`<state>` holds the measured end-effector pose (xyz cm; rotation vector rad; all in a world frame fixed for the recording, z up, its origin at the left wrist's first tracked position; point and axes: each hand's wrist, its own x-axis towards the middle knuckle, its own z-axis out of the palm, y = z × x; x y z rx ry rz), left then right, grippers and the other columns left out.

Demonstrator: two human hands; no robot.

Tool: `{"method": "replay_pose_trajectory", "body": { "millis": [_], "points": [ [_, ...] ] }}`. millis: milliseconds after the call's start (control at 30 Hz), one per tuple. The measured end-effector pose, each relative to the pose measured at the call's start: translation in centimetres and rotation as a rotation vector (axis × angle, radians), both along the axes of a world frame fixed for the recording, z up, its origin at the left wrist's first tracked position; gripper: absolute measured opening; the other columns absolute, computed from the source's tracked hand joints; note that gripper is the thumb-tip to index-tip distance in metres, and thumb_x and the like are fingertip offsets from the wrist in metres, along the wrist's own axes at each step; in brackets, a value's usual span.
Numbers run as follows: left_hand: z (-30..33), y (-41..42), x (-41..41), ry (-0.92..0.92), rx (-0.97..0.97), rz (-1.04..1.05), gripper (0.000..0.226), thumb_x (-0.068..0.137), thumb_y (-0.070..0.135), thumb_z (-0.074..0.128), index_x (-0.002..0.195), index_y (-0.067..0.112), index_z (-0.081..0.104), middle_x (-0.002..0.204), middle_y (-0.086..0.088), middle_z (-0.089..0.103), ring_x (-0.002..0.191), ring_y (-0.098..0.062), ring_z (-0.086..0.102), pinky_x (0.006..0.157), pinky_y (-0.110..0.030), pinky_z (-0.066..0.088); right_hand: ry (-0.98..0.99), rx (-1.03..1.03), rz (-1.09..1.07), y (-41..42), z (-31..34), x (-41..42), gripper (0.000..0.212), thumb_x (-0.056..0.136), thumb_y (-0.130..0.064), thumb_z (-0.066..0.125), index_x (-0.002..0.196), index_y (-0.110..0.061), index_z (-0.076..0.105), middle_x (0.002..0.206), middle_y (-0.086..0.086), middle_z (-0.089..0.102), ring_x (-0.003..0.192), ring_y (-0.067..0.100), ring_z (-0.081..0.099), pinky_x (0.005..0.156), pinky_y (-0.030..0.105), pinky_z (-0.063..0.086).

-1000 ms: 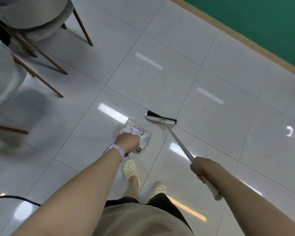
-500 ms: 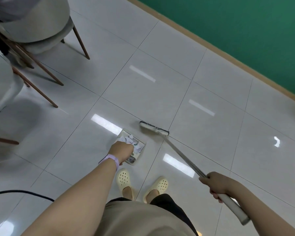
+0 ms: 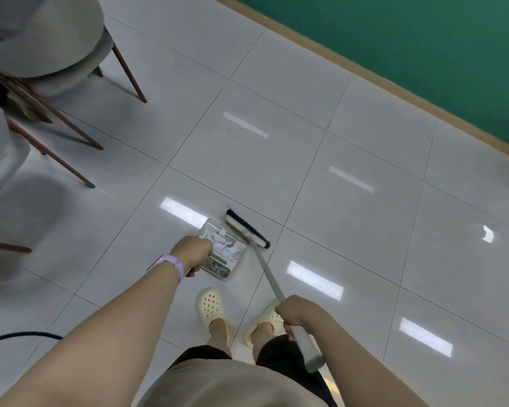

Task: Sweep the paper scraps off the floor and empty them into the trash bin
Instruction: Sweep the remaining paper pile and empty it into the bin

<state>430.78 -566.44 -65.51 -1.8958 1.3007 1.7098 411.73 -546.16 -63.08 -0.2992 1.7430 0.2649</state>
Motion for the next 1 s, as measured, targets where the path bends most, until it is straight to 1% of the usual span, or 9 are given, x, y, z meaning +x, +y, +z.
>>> {"method": "replay_pose_trajectory", "body": {
  "millis": [33,100,167,300,467,567,667,867,1000],
  "points": [
    [0.1,0.0,-0.2,-0.004,0.006,-0.001,0.012,0.083,0.011,0.052,0.093,0.007,0.057,0.06,-0.008,0.049,0.049,-0.02,0.04,0.052,-0.024,0.036,-0.028,0.025,0.034,0.6,0.4,0.1,0.018,0.096,-0.01,0.048,0.108,0.0,0.055,0.065,0.01,0.058,0.049,0.02,0.055,0.068,0.038,0.06],
    [0.4,0.1,-0.5,-0.008,0.028,-0.011,0.018,0.086,0.014,0.051,0.101,0.007,0.059,0.057,-0.008,0.052,0.048,-0.02,0.043,0.053,-0.024,0.039,-0.067,0.046,0.03,1.9,1.5,-0.9,0.024,0.096,-0.013,0.047,0.115,0.002,0.052,0.059,0.01,0.055,0.042,0.019,0.052,0.058,0.033,0.058],
    [0.8,0.1,-0.6,0.004,0.085,-0.043,0.022,0.09,0.017,0.05,0.105,0.005,0.06,0.059,-0.008,0.056,0.051,-0.02,0.046,0.054,-0.026,0.043,-0.076,0.023,-0.096,2.9,2.7,-2.8,0.021,0.098,-0.021,0.048,0.104,-0.002,0.054,0.054,0.006,0.05,0.036,0.015,0.045,0.045,0.023,0.047],
    [1.9,1.3,-0.7,0.044,0.292,-0.086,0.027,0.095,0.021,0.055,0.116,0.006,0.058,0.083,-0.016,0.071,0.059,-0.022,0.057,0.068,-0.034,0.052,-0.118,0.008,-0.39,5.4,5.1,-7.4,0.033,0.098,-0.027,0.053,0.069,-0.013,0.046,0.051,0.001,0.04,0.036,0.011,0.035,0.039,0.019,0.031],
    [2.3,6.3,-1.6,0.131,0.483,0.117,0.036,0.087,0.014,0.071,0.119,0.006,0.056,0.106,-0.022,0.074,0.061,-0.023,0.062,0.073,-0.037,0.056,-0.12,-0.013,-0.539,9.5,7.3,-12.1,0.036,0.096,-0.026,0.056,0.064,-0.016,0.042,0.051,0.0,0.037,0.036,0.011,0.031,0.037,0.017,0.025],
    [1.2,9.7,-3.3,0.172,0.556,0.27,0.037,0.071,0.004,0.081,0.103,0.0,0.062,0.083,-0.013,0.072,0.056,-0.019,0.063,0.061,-0.03,0.056,-0.149,-0.055,-0.646,12.3,8.2,-14.7,0.035,0.097,-0.027,0.056,0.066,-0.015,0.043,0.05,0.0,0.038,0.036,0.011,0.03,0.036,0.017,0.025],
    [0.8,12.8,-7.2,0.194,0.524,0.358,0.038,0.059,-0.001,0.08,0.09,0.004,0.06,0.062,-0.008,0.054,0.048,-0.017,0.049,0.048,-0.023,0.044,-0.156,-0.101,-0.716,15.4,8.6,-17.4,0.034,0.098,-0.027,0.056,0.069,-0.015,0.044,0.05,0.001,0.038,0.036,0.011,0.03,0.037,0.017,0.024],
    [2.6,16.2,-17.8,0.223,0.466,0.293,0.02,0.079,-0.003,0.064,0.095,0.006,0.056,0.059,-0.004,0.05,0.043,-0.015,0.047,0.04,-0.02,0.039,-0.139,-0.229,-0.811,20.4,8.8,-21.6,0.025,0.099,-0.024,0.054,0.079,-0.01,0.046,0.051,0.003,0.043,0.038,0.013,0.035,0.037,0.019,0.029],
    [4.5,17.7,-24.5,0.291,0.46,0.189,0.009,0.086,-0.001,0.06,0.092,0.005,0.059,0.06,-0.003,0.05,0.044,-0.013,0.045,0.039,-0.019,0.037,-0.144,-0.31,-1.042,23.4,8.6,-23.8,0.023,0.098,-0.019,0.055,0.08,-0.008,0.048,0.055,0.005,0.045,0.036,0.013,0.039,0.036,0.018,0.031]
  ]
}}
